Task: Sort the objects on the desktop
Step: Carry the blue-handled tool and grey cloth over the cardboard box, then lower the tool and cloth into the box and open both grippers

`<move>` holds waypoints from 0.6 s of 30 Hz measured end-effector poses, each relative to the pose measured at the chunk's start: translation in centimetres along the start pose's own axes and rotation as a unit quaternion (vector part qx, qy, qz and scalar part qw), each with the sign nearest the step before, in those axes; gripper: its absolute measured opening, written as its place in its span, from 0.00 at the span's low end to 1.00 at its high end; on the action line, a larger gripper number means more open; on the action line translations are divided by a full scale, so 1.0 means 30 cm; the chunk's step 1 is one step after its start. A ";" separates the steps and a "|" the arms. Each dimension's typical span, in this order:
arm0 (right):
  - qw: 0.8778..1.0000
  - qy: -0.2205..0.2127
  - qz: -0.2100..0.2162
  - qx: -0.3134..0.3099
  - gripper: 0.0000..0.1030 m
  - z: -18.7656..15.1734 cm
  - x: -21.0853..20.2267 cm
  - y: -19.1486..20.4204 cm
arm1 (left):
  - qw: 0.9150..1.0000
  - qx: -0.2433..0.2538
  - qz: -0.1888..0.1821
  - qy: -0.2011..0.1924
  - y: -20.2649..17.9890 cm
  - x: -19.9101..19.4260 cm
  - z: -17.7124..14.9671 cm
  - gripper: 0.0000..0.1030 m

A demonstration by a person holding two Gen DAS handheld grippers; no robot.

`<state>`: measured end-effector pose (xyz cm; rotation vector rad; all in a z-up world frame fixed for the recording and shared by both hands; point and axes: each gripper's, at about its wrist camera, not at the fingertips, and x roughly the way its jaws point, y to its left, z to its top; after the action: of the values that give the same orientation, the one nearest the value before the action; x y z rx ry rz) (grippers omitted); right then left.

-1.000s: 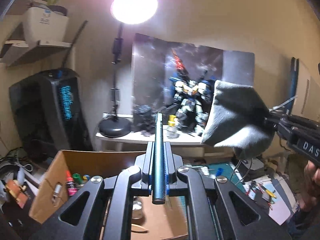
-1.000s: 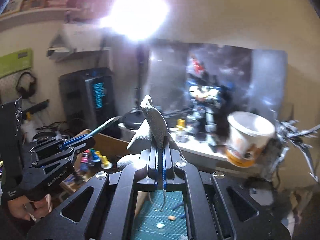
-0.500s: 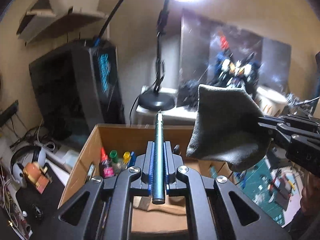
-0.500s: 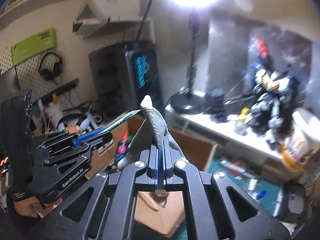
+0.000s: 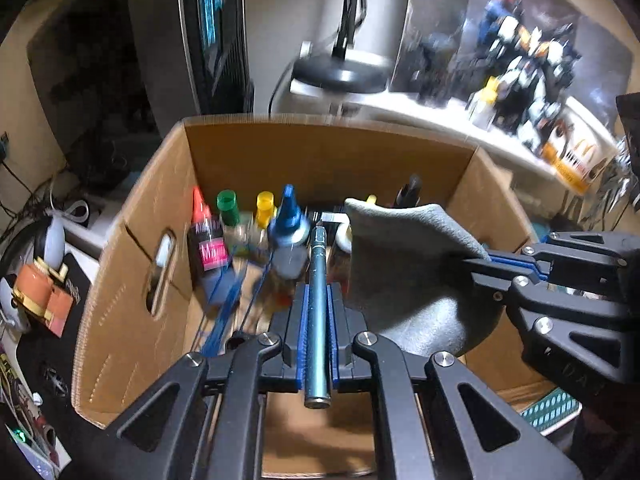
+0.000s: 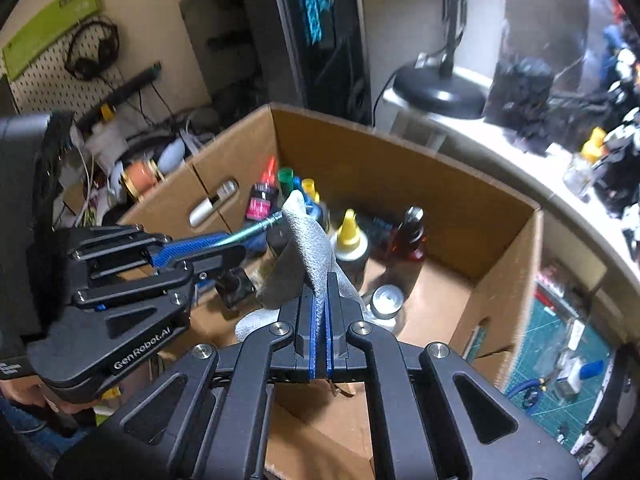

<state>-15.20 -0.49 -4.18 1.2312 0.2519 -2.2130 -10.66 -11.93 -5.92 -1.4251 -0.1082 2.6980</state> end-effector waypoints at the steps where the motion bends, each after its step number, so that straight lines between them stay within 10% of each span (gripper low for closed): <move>1: 1.000 0.014 0.002 -0.005 0.03 0.001 0.028 0.004 | 1.000 0.001 0.001 0.010 0.002 0.011 0.002 0.08; 18: 0.991 0.129 0.012 -0.016 0.06 -0.010 0.217 -0.016 | 0.987 0.046 0.038 0.149 -0.014 0.177 -0.022 0.09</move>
<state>-17.87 -2.58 -9.77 1.4948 0.3702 -2.0207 -13.07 -10.91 -10.60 -1.8145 0.0922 2.4708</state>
